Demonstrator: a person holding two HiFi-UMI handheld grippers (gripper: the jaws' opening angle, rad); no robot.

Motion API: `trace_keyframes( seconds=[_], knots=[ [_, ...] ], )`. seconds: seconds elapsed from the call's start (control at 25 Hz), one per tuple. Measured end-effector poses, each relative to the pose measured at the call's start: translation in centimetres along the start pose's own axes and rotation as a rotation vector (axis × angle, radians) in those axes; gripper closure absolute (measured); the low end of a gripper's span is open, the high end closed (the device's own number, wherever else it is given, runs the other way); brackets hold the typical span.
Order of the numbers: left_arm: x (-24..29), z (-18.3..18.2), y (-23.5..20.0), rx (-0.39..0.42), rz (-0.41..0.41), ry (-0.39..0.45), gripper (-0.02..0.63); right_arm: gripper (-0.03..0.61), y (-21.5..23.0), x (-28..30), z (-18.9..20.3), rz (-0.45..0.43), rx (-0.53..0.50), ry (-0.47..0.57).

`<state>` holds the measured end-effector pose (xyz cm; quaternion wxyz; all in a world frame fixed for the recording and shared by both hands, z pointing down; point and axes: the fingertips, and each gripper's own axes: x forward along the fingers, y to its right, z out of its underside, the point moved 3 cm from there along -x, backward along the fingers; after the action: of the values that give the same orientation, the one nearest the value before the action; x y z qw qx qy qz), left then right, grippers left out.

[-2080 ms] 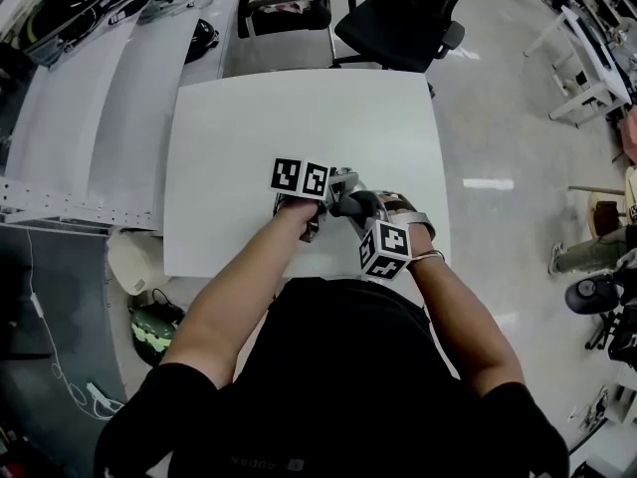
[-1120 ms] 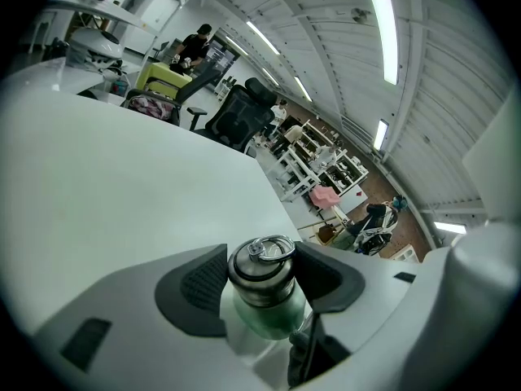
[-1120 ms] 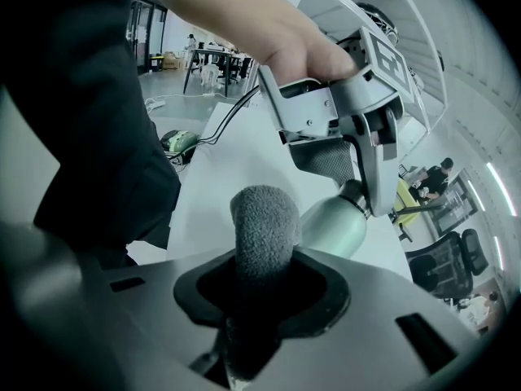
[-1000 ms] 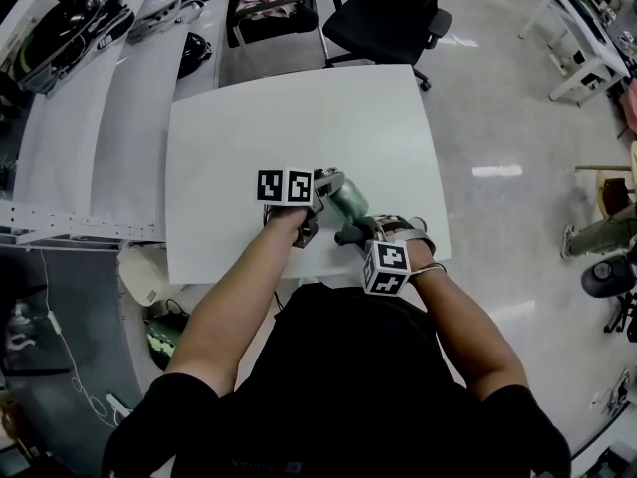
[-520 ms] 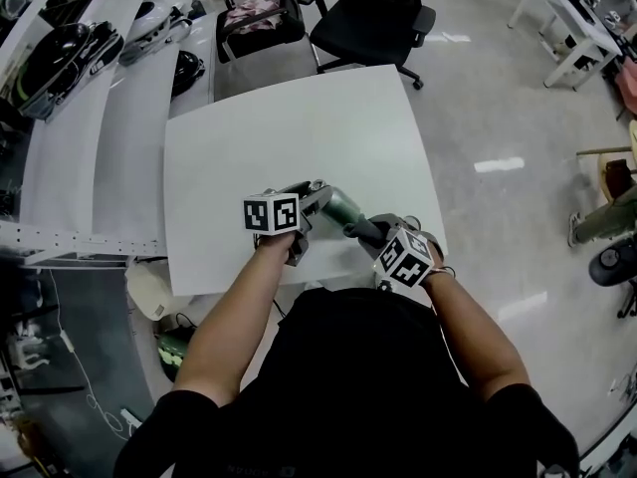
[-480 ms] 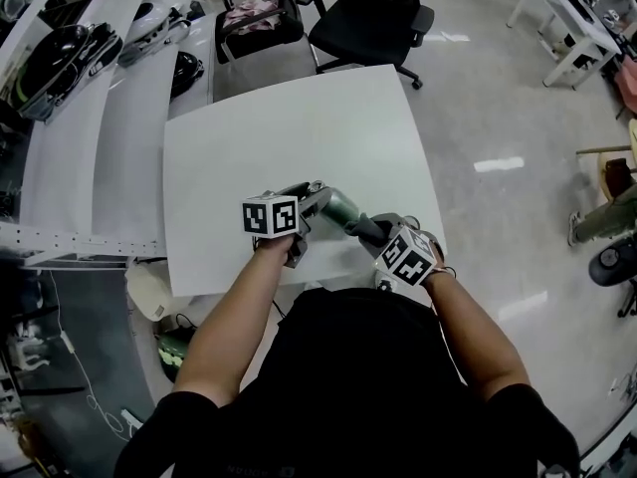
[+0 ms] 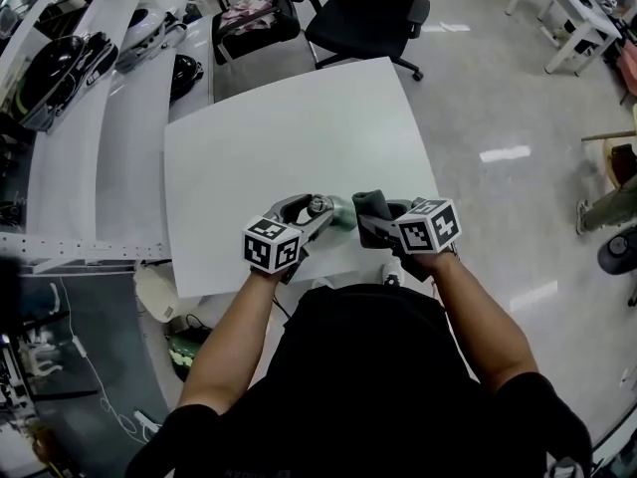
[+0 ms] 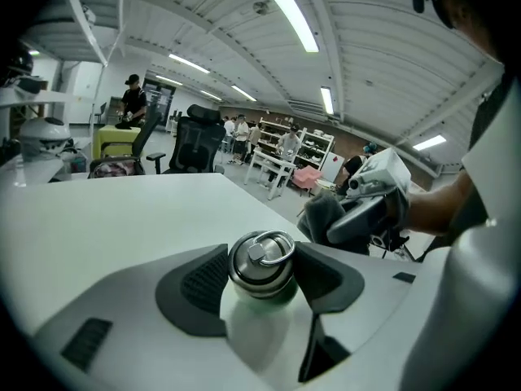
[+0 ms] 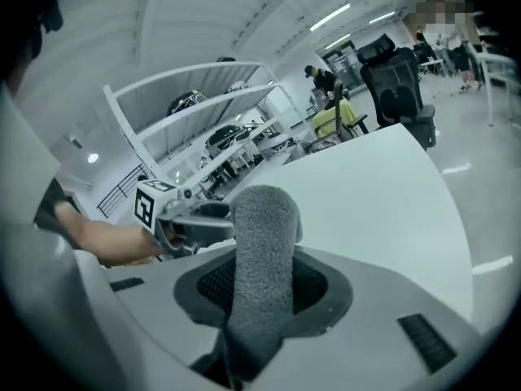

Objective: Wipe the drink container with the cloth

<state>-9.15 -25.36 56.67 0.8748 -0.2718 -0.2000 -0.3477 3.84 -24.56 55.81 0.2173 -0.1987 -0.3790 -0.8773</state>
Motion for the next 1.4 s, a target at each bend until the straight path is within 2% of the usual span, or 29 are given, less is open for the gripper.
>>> trace_keyframes(
  seconds=[0.24,0.36,0.44,0.56,0.76,0.96,1.4],
  knots=[
    [-0.6,0.7,2.1,0.171,0.005,-0.045,0.354,0.466,-0.4,0.5,-1.2,-0.019,-0.012,0.000],
    [-0.6,0.9,3.1,0.254,0.007,-0.065,0.354,0.466,-1.1,1.1,-1.5,-0.083,-0.045,-0.027],
    [-0.5,1.1,3.4,0.305,0.006,-0.081,0.356,0.466,-1.6,1.7,-1.9,-0.137,-0.012,-0.020],
    [-0.7,1.5,3.8,0.362,0.011,-0.097,0.356,0.466,-2.1,2.4,-2.6,-0.152,0.023,-0.012],
    [-1.3,2.2,4.3,0.430,0.019,-0.118,0.357,0.466,-2.9,3.2,-2.6,-0.158,-0.029,-0.067],
    [-1.5,2.4,4.7,0.469,0.024,-0.124,0.357,0.466,-2.6,3.8,-1.5,-0.109,-0.110,-0.122],
    [-1.5,3.0,4.9,0.507,0.043,-0.135,0.357,0.466,-1.0,4.0,-0.6,-0.100,-0.021,-0.086]
  ],
)
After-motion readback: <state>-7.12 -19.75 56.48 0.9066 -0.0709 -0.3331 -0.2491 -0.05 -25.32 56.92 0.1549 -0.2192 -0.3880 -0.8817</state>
